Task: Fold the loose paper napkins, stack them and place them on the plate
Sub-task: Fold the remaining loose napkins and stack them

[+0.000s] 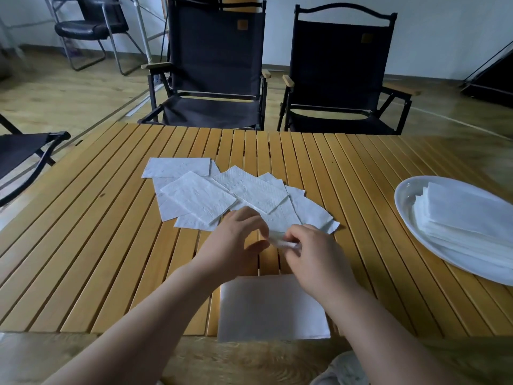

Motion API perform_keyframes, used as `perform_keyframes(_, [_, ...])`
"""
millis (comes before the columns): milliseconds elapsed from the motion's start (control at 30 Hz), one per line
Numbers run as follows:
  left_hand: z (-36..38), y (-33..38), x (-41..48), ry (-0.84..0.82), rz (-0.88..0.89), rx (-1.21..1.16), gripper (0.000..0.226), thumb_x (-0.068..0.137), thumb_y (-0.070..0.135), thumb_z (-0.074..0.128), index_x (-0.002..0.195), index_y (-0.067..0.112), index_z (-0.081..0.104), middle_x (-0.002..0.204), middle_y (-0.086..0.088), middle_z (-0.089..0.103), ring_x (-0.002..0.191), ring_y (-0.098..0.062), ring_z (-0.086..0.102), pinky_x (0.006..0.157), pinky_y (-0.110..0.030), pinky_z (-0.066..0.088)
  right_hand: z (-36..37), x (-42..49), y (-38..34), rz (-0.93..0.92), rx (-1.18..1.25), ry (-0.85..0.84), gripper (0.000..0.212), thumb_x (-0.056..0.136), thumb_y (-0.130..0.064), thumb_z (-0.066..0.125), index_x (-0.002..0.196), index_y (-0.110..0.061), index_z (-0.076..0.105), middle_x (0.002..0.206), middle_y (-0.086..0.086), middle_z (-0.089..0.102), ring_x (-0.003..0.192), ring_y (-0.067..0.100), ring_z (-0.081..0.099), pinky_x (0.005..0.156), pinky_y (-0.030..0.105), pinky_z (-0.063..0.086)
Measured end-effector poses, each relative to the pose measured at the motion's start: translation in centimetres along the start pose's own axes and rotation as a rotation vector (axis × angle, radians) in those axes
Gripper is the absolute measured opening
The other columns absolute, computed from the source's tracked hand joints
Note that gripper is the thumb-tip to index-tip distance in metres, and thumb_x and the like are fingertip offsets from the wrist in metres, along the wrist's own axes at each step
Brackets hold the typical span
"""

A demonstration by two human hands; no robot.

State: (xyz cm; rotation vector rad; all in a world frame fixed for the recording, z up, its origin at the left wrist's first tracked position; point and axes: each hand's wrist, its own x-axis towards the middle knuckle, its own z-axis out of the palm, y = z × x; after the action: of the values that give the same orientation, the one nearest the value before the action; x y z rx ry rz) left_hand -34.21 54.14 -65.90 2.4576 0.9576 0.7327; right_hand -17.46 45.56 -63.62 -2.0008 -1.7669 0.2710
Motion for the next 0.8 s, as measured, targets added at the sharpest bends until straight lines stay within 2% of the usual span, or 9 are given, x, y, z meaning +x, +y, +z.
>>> perform_keyframes(100, [-0.7,-0.3,0.1,0.006,-0.089,0.039,0.026,0.088,0.022,0.072,0.112,0.029,0.064,0.123,0.011,0.049,0.115,-0.008,0.043,0.090,-0.024,0.043,-0.8,0.4,0.3,-0.078,0.069,0.076,0.012,0.093,-0.021,0.065,0.084,-0.026,0.059,0.080,-0.012,0.059,0.073,0.006,0.053,0.058,0.022,0.040])
perform_keyframes(167, [-1.3,-0.6,0.2,0.019,-0.144,0.051,0.022,0.090,0.024,0.070,0.112,0.030,0.066,0.126,0.011,0.048,0.119,-0.008,0.041,0.092,-0.026,0.045,-1.3,0.6,0.6,-0.111,0.114,0.094,0.009,0.091,-0.022,0.067,0.084,-0.025,0.063,0.079,-0.015,0.060,0.078,0.005,0.054,0.062,0.027,0.046])
perform_keyframes(367, [-2.8,-1.4,0.4,0.083,-0.219,0.041,0.014,0.089,0.026,0.071,0.102,0.024,0.074,0.118,0.009,0.056,0.110,-0.009,0.045,0.080,-0.021,0.041,-2.7,0.5,0.7,-0.093,0.250,0.091,0.010,0.092,-0.024,0.069,0.083,-0.028,0.065,0.080,-0.016,0.062,0.082,0.002,0.056,0.065,0.020,0.047])
perform_keyframes(467, [-3.5,-1.3,0.6,0.106,-0.232,-0.029,0.010,0.088,0.026,0.071,0.097,0.025,0.074,0.109,0.012,0.059,0.102,-0.010,0.052,0.080,-0.025,0.048,-3.1,0.7,1.3,-0.008,0.293,0.096,0.006,0.091,-0.029,0.071,0.089,-0.029,0.064,0.082,-0.016,0.064,0.082,0.003,0.060,0.066,0.023,0.052])
perform_keyframes(567, [-4.3,-0.5,0.5,0.088,-0.325,-0.180,0.005,0.090,0.026,0.069,0.093,0.030,0.069,0.096,0.017,0.062,0.089,-0.002,0.057,0.072,-0.016,0.048,-3.5,0.5,1.6,0.062,0.349,0.005,0.034,0.081,-0.040,0.079,0.110,-0.033,0.062,0.101,-0.019,0.064,0.094,0.002,0.060,0.065,0.017,0.051])
perform_keyframes(633, [-4.6,-0.5,0.5,0.039,-0.351,-0.201,0.008,0.091,0.025,0.068,0.093,0.032,0.070,0.092,0.016,0.065,0.089,0.000,0.058,0.070,-0.017,0.048,-3.6,0.4,1.4,0.075,0.354,-0.031,0.046,0.079,-0.042,0.080,0.120,-0.034,0.061,0.108,-0.019,0.063,0.100,0.001,0.059,0.067,0.013,0.048])
perform_keyframes(733, [-5.1,-0.5,0.1,-0.056,-0.375,-0.233,0.009,0.094,0.028,0.064,0.091,0.035,0.068,0.089,0.010,0.066,0.083,-0.009,0.060,0.065,-0.023,0.048,-3.6,0.4,1.5,0.035,0.363,0.034,0.012,0.090,-0.032,0.072,0.102,-0.029,0.072,0.089,-0.013,0.070,0.084,0.005,0.064,0.061,0.021,0.047])
perform_keyframes(767, [-5.2,-0.6,-0.1,-0.084,-0.388,-0.269,0.009,0.095,0.031,0.062,0.091,0.034,0.069,0.086,0.009,0.066,0.078,-0.011,0.060,0.063,-0.024,0.049,-3.6,0.4,1.5,0.027,0.361,0.048,0.008,0.093,-0.031,0.068,0.096,-0.026,0.073,0.082,-0.008,0.070,0.079,0.011,0.065,0.060,0.029,0.050])
perform_keyframes(800, [-5.4,-0.6,-0.4,-0.103,-0.394,-0.310,0.010,0.096,0.033,0.061,0.091,0.031,0.069,0.081,0.009,0.065,0.072,-0.012,0.059,0.060,-0.025,0.048,-3.6,0.4,1.6,0.023,0.369,0.050,0.014,0.095,-0.032,0.064,0.093,-0.021,0.073,0.078,-0.002,0.070,0.076,0.017,0.065,0.062,0.036,0.051])
